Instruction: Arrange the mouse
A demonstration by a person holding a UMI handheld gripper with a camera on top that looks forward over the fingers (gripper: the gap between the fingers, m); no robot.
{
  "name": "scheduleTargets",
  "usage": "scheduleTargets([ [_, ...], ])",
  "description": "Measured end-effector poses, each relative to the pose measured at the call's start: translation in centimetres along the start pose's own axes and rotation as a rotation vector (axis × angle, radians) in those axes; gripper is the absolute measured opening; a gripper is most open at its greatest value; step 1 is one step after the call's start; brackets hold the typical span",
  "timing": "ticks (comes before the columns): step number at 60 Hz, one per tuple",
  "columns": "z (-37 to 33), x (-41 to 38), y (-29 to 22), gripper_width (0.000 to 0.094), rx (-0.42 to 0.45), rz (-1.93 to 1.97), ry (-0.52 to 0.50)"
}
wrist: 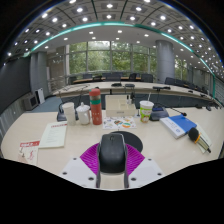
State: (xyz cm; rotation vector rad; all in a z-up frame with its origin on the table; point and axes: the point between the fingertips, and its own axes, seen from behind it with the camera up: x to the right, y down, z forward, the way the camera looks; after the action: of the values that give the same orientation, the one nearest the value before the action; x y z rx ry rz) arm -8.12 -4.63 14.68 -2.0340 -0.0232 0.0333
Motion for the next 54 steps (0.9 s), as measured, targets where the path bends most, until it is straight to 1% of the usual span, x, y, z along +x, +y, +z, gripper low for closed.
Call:
scheduleTargets([
  [7,2.4,0.7,-6.2,0.0308,0.067,0.012,-0.017],
  [11,4.7,1.5,-7.9,0.0307,0.078,0.005,-0.016],
  [15,8.2,2.1,-8.6,0.0308,0.059,-0.002,-0.022],
  [22,14.0,3.5,-6.6,0.0307,-0.012,-0.004,-0.021],
  [29,18.9,4.6,-2.0,0.0306,-0.109,0.002,-0.019],
  [34,21.0,5.1,1.2,0.0306,-0.171,0.013,-0.017],
  [44,22.7,5.5,5.6,0.0315,-0.247,0.014,-0.001],
  [47,22.8,5.4,5.4,0.0353,-0.228,0.017,-0.004],
  [51,22.8,5.4,5.4,0.0421,-0.238,0.024,-0.009],
  [54,22.6,5.3,5.8,0.0469,-0.261,0.039,-0.017],
])
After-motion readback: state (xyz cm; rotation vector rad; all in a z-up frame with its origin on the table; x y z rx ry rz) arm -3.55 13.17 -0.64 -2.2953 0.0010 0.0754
